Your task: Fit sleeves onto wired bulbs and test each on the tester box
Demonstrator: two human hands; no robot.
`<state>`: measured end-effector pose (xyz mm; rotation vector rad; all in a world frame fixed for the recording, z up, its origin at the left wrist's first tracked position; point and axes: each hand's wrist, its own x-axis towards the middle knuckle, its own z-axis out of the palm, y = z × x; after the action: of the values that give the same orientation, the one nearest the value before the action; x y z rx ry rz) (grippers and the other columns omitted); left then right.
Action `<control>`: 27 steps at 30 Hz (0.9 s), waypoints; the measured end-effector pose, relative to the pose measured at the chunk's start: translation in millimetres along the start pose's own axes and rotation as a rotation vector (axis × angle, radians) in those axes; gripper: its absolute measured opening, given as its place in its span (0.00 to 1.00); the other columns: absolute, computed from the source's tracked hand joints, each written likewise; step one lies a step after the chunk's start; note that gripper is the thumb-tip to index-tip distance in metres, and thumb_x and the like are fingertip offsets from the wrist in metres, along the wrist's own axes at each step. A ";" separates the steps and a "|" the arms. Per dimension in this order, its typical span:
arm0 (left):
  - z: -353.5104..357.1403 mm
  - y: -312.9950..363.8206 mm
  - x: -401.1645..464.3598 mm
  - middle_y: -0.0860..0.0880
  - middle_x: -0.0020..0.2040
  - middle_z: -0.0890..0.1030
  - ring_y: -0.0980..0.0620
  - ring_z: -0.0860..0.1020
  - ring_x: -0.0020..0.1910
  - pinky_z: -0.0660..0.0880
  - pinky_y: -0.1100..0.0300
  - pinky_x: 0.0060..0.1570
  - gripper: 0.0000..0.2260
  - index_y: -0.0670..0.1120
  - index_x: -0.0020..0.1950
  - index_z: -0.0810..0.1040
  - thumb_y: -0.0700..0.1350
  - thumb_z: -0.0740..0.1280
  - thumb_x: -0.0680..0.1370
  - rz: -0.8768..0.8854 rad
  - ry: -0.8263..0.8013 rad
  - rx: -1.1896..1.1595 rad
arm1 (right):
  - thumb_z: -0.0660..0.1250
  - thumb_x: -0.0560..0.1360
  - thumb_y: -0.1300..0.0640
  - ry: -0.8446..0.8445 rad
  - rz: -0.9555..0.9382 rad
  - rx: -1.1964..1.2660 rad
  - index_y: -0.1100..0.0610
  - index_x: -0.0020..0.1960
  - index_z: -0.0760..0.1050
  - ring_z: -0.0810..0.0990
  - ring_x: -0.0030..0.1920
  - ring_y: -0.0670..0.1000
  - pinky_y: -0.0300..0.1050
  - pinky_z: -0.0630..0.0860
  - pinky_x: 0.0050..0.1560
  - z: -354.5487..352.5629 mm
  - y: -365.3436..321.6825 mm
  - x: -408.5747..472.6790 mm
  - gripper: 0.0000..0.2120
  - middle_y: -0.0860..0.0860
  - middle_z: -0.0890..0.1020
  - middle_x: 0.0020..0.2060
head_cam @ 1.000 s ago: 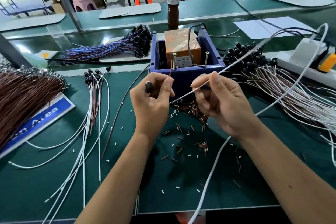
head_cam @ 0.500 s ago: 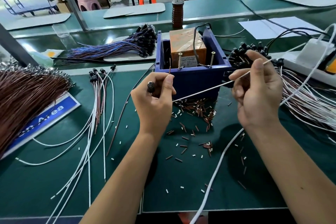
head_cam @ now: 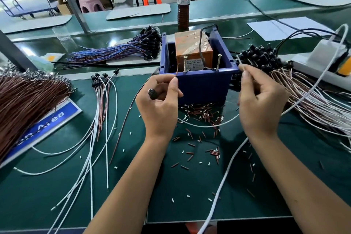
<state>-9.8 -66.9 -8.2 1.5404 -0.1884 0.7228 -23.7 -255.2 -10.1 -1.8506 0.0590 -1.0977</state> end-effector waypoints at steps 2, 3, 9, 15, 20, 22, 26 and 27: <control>2.2 -0.8 -0.4 0.50 0.32 0.82 0.53 0.81 0.32 0.75 0.64 0.38 0.04 0.44 0.50 0.83 0.36 0.70 0.80 -0.005 0.010 -0.004 | 0.64 0.84 0.60 0.032 -0.079 -0.081 0.62 0.61 0.85 0.80 0.35 0.44 0.32 0.73 0.35 0.0 -2.0 -3.2 0.13 0.46 0.85 0.42; 3.3 -1.5 -0.5 0.50 0.32 0.83 0.53 0.81 0.32 0.75 0.65 0.38 0.04 0.44 0.51 0.84 0.37 0.70 0.80 -0.002 0.013 -0.001 | 0.64 0.83 0.61 0.038 -0.106 -0.100 0.63 0.61 0.85 0.79 0.34 0.44 0.32 0.71 0.34 0.3 -2.3 -4.2 0.12 0.47 0.84 0.40; 8.6 -4.4 -3.6 0.51 0.33 0.83 0.51 0.82 0.33 0.77 0.60 0.38 0.04 0.44 0.52 0.85 0.39 0.70 0.80 0.021 -0.015 0.010 | 0.65 0.83 0.64 -0.028 -0.246 -0.138 0.63 0.60 0.85 0.70 0.25 0.46 0.38 0.66 0.29 2.5 -1.6 -8.3 0.12 0.46 0.78 0.30; 10.5 -4.0 -2.9 0.54 0.32 0.83 0.55 0.82 0.32 0.76 0.65 0.38 0.05 0.48 0.51 0.85 0.40 0.70 0.80 0.027 0.014 0.062 | 0.64 0.84 0.63 -0.068 -0.296 -0.132 0.63 0.61 0.84 0.67 0.25 0.41 0.32 0.61 0.31 6.5 -3.0 -9.8 0.12 0.46 0.77 0.30; 10.9 -2.5 -2.3 0.54 0.32 0.83 0.55 0.82 0.32 0.75 0.65 0.36 0.05 0.46 0.51 0.86 0.39 0.70 0.80 0.015 0.015 0.071 | 0.64 0.84 0.62 -0.076 -0.319 -0.125 0.62 0.62 0.84 0.73 0.24 0.50 0.44 0.67 0.26 4.8 -1.8 -9.7 0.12 0.52 0.84 0.33; 11.1 -1.5 -2.6 0.55 0.32 0.83 0.55 0.82 0.32 0.75 0.66 0.36 0.06 0.46 0.51 0.86 0.39 0.70 0.80 0.015 0.017 0.067 | 0.64 0.84 0.62 -0.077 -0.323 -0.130 0.62 0.62 0.84 0.73 0.24 0.49 0.44 0.67 0.26 5.0 -1.9 -10.1 0.12 0.52 0.84 0.33; 11.2 1.2 -3.8 0.54 0.32 0.83 0.58 0.80 0.31 0.74 0.69 0.36 0.06 0.46 0.51 0.86 0.38 0.70 0.80 -0.009 0.016 0.035 | 0.65 0.83 0.63 -0.078 -0.323 -0.128 0.62 0.61 0.84 0.72 0.24 0.48 0.37 0.64 0.29 4.2 -1.0 -9.0 0.12 0.50 0.85 0.34; 11.1 1.5 -3.8 0.55 0.32 0.82 0.59 0.80 0.31 0.73 0.70 0.35 0.06 0.46 0.51 0.86 0.38 0.70 0.80 -0.010 0.015 0.034 | 0.65 0.83 0.63 -0.080 -0.323 -0.129 0.62 0.61 0.84 0.71 0.24 0.47 0.35 0.63 0.30 4.1 -0.8 -9.0 0.12 0.50 0.85 0.34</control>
<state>-10.0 -78.7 -8.3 1.5671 -0.1574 0.7328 -26.5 -247.7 -16.0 -2.0668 -0.2280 -1.2619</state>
